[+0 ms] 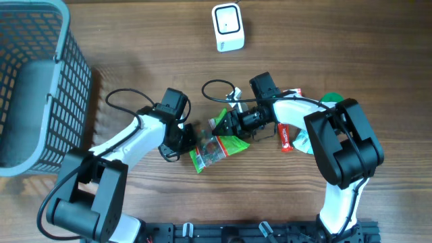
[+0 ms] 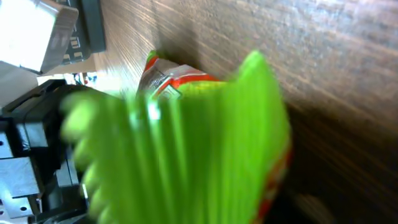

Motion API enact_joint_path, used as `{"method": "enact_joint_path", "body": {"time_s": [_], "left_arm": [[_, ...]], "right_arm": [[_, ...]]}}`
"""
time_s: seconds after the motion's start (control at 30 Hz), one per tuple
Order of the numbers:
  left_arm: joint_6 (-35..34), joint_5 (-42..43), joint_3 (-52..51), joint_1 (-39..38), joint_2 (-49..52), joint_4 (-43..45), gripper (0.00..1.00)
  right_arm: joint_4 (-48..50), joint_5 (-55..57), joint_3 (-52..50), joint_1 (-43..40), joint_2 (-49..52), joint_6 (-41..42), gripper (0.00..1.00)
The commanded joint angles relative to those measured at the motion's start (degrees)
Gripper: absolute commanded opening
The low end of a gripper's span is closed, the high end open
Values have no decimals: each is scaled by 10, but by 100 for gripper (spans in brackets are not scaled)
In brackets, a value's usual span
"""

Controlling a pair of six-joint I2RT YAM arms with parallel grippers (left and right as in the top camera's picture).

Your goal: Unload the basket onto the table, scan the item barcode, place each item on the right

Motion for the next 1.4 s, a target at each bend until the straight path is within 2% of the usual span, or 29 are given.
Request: {"method": "enact_joint_path", "body": {"time_s": [0.0,0.4,0.63,1.0,1.03,1.1,1.17,1.37], "left_arm": [[-16,-10,-17,-2,16,29,6],[-19,-10,-17,-2,45,70,4],[-19,-9,-17,-2,53,88,4],[-19,-10,-17,-2,53,95,4],[-19,-10,-17,-2,53,97,4],[-19,-10,-17,-2,53,99,4],[-16,-10,-17,-2,53,98,4],[-1,-39,3,35,-2,98,4]], "right_arm": [[-19,43,-10,3,20,0,53],[-25,7,-11,9,20,0,52],[3,12,-11,52,20,22,51],[19,21,-11,61,20,35,44],[18,21,-11,61,20,34,39],[18,21,-11,61,20,32,20],[18,21,-11,61,20,28,4],[3,25,-10,36,-23,-57,4]]}}
